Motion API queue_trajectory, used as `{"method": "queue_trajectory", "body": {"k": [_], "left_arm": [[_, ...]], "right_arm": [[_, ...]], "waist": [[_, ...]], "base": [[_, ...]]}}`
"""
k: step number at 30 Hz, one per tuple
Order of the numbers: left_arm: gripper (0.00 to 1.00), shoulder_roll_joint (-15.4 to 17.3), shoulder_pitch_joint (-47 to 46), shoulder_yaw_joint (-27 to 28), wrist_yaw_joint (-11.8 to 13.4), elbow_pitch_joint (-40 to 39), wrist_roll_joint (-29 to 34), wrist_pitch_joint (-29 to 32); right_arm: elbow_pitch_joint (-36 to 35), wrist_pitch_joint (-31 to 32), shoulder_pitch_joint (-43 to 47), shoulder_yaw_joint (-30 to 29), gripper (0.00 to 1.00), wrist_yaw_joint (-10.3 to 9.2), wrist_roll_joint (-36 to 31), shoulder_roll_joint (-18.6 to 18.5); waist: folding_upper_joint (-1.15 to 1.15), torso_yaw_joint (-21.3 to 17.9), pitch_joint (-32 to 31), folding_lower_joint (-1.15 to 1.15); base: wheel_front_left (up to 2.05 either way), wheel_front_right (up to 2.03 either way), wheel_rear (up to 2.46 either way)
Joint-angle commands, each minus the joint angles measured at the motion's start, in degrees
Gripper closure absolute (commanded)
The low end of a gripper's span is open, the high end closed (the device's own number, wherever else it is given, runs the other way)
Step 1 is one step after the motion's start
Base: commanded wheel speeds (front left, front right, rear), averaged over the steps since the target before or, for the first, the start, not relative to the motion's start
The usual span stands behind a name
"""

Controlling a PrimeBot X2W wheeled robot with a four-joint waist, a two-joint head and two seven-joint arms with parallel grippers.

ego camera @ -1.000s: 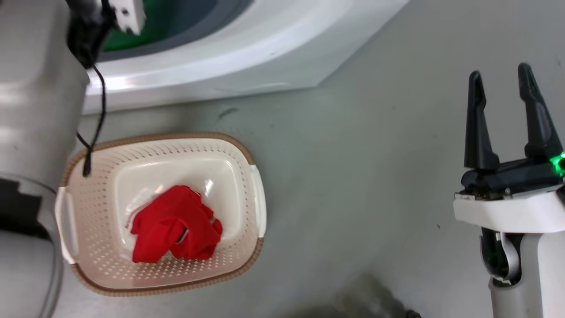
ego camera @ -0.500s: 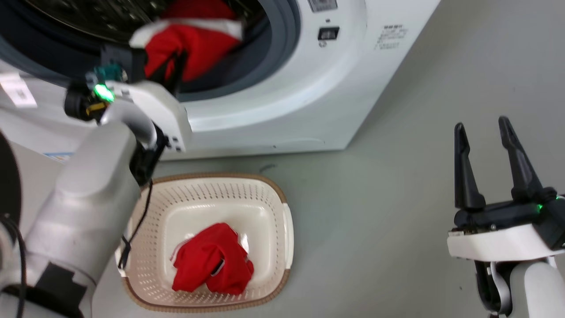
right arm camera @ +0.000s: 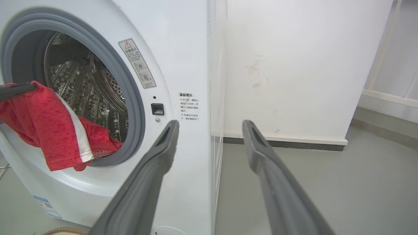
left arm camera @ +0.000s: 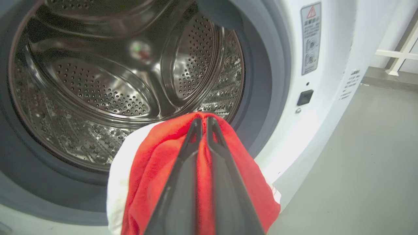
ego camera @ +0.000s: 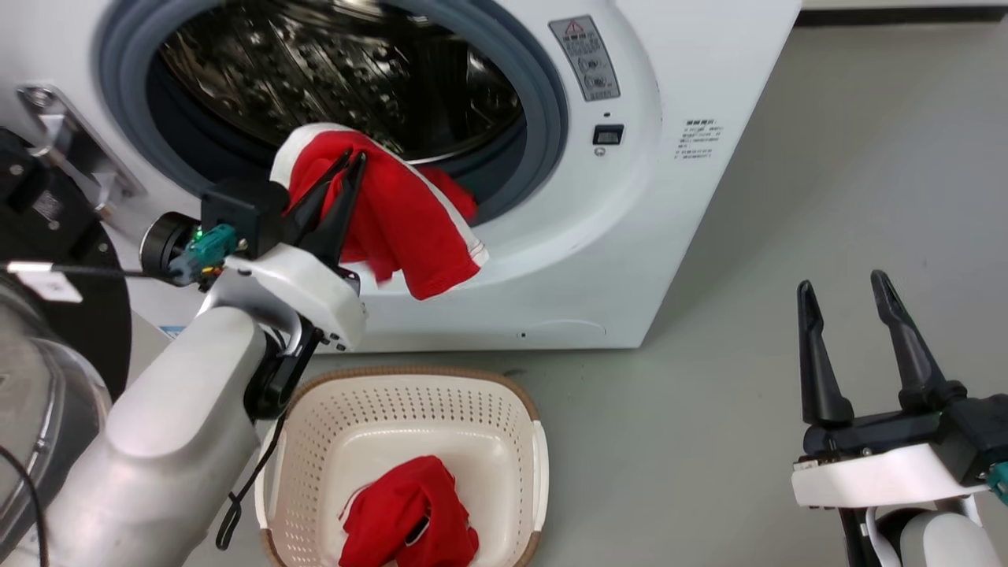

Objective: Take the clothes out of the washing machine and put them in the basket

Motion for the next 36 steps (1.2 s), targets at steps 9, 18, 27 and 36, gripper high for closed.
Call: {"method": "queue_trajectory", "body": {"k": [9, 18, 27, 36], "left_arm": [[1.0, 7.1, 6.3, 1.8, 7.4, -21.3, 1.3, 3.2], [1.0, 11.5, 9.0, 3.0, 12.3, -34.9, 2.6, 6.2], [1.0, 14.5, 12.1, 3.7, 15.4, -42.2, 3.1, 7.7], [1.0, 14.1, 17.4, 2.1, 16.9, -41.8, 1.8, 7.1]], "right_arm": [[0.4, -0.1, 2.7, 0.2, 0.0, -0.04, -0.1, 0.0], [0.6, -0.1, 3.4, 0.1, 0.0, -0.04, 0.2, 0.0], [0.6, -0.1, 4.3, 0.3, 0.0, -0.04, 0.4, 0.0], [0.0, -0.1, 3.0, 0.4, 0.0, -0.04, 0.2, 0.0]], "waist": [[0.0, 0.5, -4.5, 0.01], [0.0, 0.7, -5.9, 0.01], [0.0, 0.7, -7.0, 0.01], [0.0, 0.2, -5.4, 0.01]], "base": [[0.0, 0.0, 0.0], [0.0, 0.0, 0.0], [0.0, 0.0, 0.0], [0.0, 0.0, 0.0]]}}
